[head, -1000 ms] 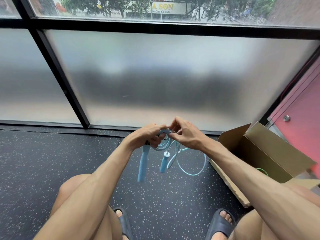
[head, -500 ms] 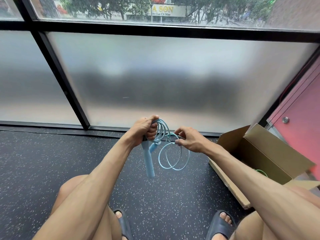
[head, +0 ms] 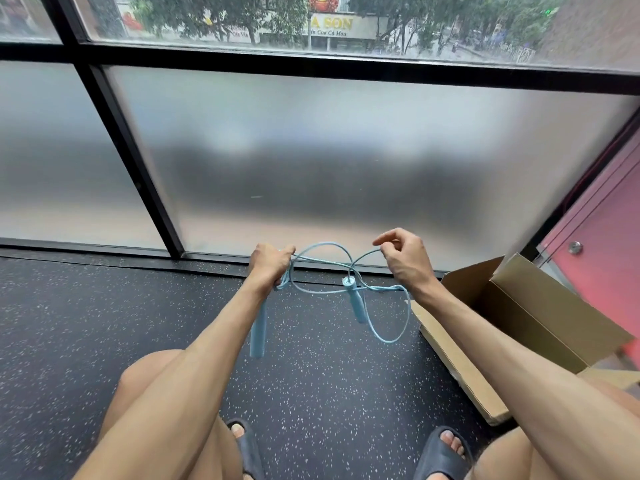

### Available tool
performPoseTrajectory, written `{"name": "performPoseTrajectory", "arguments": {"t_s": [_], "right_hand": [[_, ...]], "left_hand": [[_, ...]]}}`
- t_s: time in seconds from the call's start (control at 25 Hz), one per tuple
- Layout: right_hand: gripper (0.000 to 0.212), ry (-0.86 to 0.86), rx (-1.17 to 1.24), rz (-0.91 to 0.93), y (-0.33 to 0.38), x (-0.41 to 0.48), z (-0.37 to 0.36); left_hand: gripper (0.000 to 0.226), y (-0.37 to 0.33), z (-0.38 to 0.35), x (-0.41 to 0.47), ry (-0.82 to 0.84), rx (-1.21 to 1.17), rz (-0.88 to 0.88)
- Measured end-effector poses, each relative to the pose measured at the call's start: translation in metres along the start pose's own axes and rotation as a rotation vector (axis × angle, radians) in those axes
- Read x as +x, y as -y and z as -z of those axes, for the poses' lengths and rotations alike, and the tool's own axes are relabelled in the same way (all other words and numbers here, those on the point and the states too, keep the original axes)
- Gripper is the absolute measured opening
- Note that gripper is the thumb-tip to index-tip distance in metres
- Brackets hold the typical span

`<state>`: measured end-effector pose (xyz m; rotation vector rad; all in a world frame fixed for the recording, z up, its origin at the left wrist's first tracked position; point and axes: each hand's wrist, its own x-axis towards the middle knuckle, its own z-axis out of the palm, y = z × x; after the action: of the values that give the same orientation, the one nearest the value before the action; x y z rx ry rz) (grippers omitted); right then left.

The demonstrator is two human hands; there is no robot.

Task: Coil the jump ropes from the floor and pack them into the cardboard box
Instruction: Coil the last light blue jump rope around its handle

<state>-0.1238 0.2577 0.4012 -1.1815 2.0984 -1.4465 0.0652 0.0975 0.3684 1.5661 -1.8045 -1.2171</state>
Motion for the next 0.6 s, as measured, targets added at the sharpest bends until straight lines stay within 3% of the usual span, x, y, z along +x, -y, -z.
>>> {"name": "performPoseTrajectory", "arguments": {"t_s": [0.12, 0.24, 0.4, 0.6], "right_hand": [[0.024, -0.121, 0.218, -0.023, 0.000, 0.005, 0.015], [0.023, -0.210, 0.405, 0.010, 0.000, 0.008, 0.027], [0.019, -0.381, 0.412, 0.101, 0.003, 0.009, 0.031], [0.024, -0.515, 0.585, 0.057, 0.006, 0.008, 0.041]], "left_hand": [[0.041, 0.006, 0.002, -0.001, -0.092, 0.255, -0.015], [0.035, 0.019, -0.001, -0.003, -0.070, 0.477, -0.011], [0.030, 0.034, -0.007, -0.007, -0.026, 0.696, -0.007], [0.021, 0.044, -0.001, -0.006, -0.041, 0.864, -0.014]]}}
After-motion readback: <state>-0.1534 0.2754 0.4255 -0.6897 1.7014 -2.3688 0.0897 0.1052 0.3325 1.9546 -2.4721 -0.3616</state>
